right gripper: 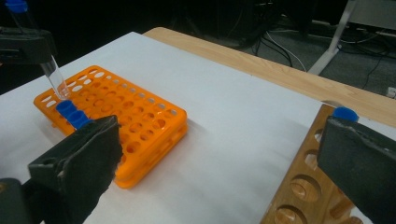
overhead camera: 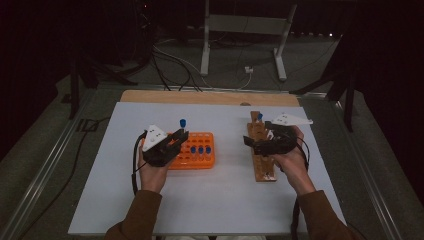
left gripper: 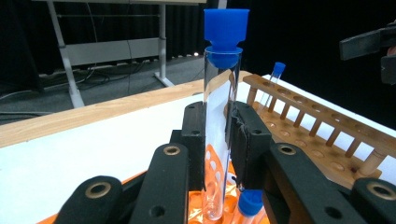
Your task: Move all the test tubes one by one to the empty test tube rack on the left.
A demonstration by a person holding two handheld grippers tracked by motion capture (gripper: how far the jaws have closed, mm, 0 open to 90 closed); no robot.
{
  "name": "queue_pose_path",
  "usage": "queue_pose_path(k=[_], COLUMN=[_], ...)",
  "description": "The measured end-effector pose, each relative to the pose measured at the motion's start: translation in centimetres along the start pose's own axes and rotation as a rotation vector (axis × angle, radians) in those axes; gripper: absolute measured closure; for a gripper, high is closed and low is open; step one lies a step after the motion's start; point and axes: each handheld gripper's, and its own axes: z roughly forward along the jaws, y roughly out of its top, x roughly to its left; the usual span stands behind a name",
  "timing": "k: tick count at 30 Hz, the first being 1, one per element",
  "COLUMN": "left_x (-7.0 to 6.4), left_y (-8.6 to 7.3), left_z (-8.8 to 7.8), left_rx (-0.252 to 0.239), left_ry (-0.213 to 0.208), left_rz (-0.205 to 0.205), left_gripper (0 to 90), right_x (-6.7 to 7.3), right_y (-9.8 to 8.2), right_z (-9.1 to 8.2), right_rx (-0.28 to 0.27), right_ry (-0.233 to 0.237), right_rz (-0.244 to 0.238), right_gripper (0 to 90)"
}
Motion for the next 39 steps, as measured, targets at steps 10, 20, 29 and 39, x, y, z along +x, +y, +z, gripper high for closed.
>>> queue_pose_path(k=[10, 20, 29, 39], left_x=[0.2, 0.2, -0.1, -0.2], left_y=[-1.2, -2.4, -3.1, -4.0], left_z=[-0.4, -0.4, -0.1, 0.6], left_rx=[0.015, 0.03, 0.032, 0.036], left_ry=[0.003, 0.0, -0.01, -0.011], left_rz=[-0.013, -0.02, -0.009, -0.01], left_gripper=[78.0, 78.1, 78.0, 78.0], right_x=[-0.2, -0.3, -0.5, -0.6], right_y=[-1.2, -1.9, -2.6, -3.2], right_z=[-0.5, -0.7, -0.8, -1.2], right_rx=[0.0, -0.006, -0.002, -0.003], right_ry=[-0.028, -0.022, -0.023, -0.026], right_rz=[0.001, 0.016, 0.033, 0.04], right_gripper=[0.3, 0.3, 0.3, 0.3])
